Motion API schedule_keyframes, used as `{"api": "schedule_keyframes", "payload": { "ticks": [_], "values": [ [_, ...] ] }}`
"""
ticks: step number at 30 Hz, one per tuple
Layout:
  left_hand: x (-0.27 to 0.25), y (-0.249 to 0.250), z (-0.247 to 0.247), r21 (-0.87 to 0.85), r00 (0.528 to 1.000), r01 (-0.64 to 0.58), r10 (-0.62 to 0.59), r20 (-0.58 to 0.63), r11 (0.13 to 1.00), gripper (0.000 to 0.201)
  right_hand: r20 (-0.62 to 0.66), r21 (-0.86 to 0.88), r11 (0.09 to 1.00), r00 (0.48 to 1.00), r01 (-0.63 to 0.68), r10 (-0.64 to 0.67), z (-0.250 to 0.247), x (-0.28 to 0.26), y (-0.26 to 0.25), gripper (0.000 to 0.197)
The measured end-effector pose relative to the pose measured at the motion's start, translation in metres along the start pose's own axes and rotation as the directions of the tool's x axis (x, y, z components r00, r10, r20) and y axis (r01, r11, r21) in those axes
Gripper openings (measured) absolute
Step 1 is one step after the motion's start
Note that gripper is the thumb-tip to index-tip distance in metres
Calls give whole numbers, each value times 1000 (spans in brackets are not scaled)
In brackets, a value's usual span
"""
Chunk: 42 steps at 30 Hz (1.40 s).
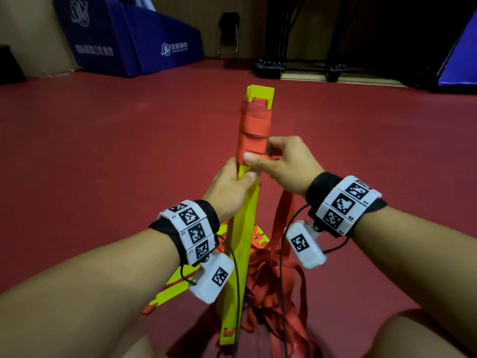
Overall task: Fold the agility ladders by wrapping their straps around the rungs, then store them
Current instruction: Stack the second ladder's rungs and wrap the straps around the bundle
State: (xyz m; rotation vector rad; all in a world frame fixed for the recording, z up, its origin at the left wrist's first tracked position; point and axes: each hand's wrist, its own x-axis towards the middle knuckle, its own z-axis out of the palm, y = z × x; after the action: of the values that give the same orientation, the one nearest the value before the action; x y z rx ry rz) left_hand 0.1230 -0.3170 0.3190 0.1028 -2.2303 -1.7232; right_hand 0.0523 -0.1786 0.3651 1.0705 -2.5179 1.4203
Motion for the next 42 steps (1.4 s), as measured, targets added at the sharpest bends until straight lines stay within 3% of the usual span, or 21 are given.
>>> {"api": "schedule_keyframes", "payload": {
  "ticks": [2,6,9,11,16,18,21,23,29,33,38,42],
  "values": [
    [0,-1,1,-66,1000,9,-8,28,998,54,-32,-75,996,999,41,-43,-3,0,-1,39],
    [-2,7,3,-225,995,95,-91,27,970,48,-17,-67,995,997,68,-69,-2,0,4,26],
    [-3,14,4,-335,990,138,-137,26,932,37,-31,20,998,998,55,-54,1,4,11,47],
    [-4,15,5,-321,993,114,-117,10,940,46,-19,125,991,999,44,-42,2,5,13,53],
    [-8,17,7,-239,1000,11,-7,17,971,75,28,323,944,996,67,-80,2,3,10,38],
    [-9,19,8,-235,1000,-4,10,24,972,71,35,368,928,996,64,-83,1,3,10,36],
    [-11,24,10,-269,1000,15,-14,4,963,42,68,430,901,992,64,-102,-1,0,9,41],
    [-11,26,10,-274,999,28,-36,-27,961,36,111,475,879,989,37,-102,-2,-2,9,36],
    [-6,16,-2,-213,993,0,-25,-114,977,48,281,353,933,959,-69,-35,-6,-5,12,34],
    [-7,21,-4,-230,992,24,-52,-117,973,41,297,279,957,955,-79,-7,-10,-7,12,45],
    [-8,27,-4,-282,991,50,-82,-104,958,48,273,412,911,956,-21,-102,-13,-6,6,37],
    [-9,35,-7,-343,990,50,-93,-110,938,49,376,608,781,918,-146,-121,-16,-6,-2,37]
  ]
}}
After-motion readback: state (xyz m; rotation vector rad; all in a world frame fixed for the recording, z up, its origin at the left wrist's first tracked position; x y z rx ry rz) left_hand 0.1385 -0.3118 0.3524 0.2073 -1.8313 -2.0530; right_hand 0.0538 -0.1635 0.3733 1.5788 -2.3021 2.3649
